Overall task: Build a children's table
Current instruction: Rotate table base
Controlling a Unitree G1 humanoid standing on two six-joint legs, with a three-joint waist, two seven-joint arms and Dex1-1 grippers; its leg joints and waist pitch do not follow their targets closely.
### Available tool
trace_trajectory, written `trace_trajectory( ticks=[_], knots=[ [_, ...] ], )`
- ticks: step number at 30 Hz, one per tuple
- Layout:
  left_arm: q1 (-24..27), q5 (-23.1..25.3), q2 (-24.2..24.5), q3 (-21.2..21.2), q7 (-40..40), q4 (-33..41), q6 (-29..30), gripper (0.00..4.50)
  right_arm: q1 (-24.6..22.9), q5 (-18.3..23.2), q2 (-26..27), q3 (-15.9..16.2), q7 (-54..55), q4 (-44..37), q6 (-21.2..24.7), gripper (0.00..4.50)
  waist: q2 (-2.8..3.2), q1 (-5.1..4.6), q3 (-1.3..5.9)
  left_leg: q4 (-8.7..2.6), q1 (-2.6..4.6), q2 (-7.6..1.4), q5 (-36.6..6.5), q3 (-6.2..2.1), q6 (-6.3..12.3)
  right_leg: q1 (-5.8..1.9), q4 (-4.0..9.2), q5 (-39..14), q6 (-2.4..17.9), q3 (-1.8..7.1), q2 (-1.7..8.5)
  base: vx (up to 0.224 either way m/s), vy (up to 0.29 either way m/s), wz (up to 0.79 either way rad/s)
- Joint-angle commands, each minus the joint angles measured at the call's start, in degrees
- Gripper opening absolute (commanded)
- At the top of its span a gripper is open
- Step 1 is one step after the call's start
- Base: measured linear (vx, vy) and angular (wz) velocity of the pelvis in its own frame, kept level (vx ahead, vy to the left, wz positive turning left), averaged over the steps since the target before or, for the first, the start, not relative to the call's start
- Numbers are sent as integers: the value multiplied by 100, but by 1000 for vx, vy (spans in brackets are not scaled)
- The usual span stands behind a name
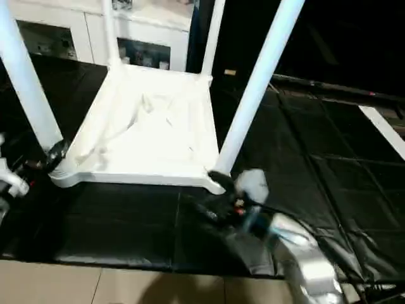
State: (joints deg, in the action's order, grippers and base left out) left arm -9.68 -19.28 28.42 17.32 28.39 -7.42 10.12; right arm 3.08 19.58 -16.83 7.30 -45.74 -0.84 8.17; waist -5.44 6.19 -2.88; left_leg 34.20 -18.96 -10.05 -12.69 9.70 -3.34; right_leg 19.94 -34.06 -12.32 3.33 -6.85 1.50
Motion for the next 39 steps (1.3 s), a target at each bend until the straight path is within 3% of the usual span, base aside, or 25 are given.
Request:
trace_trajectory(
  ticks=[1,4,5,10,15,17,22,25,34,39],
  knots=[
    [-121,-47,0,-181,241,-44,118,448,138,-125,22,-31,136,156,-56,450,158,4,232,-486,32,-514,-821,-221,46,-155,422,-1239,539,528,890,0,0,0],
    [-138,-221,-15,-259,483,105,214,420,246,-354,70,18,385,279,-89,450,156,26,252,-488,37,-524,-669,-215,-5,-158,361,-854,673,528,893,0,0,0],
    [-126,-309,-10,-295,623,160,256,412,286,-292,89,19,423,324,131,450,163,32,251,-486,41,-523,-672,-212,-3,-162,359,-834,682,534,902,0,0,0],
    [8,-482,15,-515,1010,436,424,367,372,-342,129,91,403,520,207,450,144,50,256,-484,40,-533,-615,-201,17,-167,338,-705,738,533,898,0,0,0],
    [93,-584,35,-576,1172,611,548,329,375,-420,165,141,407,568,150,450,137,59,245,-500,28,-527,-711,-206,-23,-177,356,-891,689,531,899,0,0,0],
    [151,-656,58,-614,1261,734,650,311,376,-479,130,200,419,600,204,450,104,57,239,-503,28,-524,-781,-204,-32,-178,376,-1066,635,532,908,0,0,0],
    [325,-533,198,-898,1444,1089,873,311,357,-730,-25,298,554,706,486,450,102,54,234,-501,43,-513,-711,-196,-31,-154,377,-1070,592,535,880,0,0,0],
    [206,-775,80,-1105,1570,1256,1154,311,449,-982,22,226,945,1021,450,450,120,65,233,-503,45,-511,-737,-195,-98,-154,390,-1169,609,532,889,0,0,0],
    [17,-1066,33,-1682,2148,1680,1533,311,685,-1200,99,101,1453,1347,571,450,118,56,253,-485,36,-497,-581,-184,-123,-172,347,-933,633,540,881,0,0,0],
    [-245,-952,-100,-1929,2121,1644,1582,311,885,-1353,106,-45,1867,1691,578,450,110,28,257,-474,22,-481,-469,-177,-114,-192,337,-817,636,533,869,0,0,0]
  ],
)
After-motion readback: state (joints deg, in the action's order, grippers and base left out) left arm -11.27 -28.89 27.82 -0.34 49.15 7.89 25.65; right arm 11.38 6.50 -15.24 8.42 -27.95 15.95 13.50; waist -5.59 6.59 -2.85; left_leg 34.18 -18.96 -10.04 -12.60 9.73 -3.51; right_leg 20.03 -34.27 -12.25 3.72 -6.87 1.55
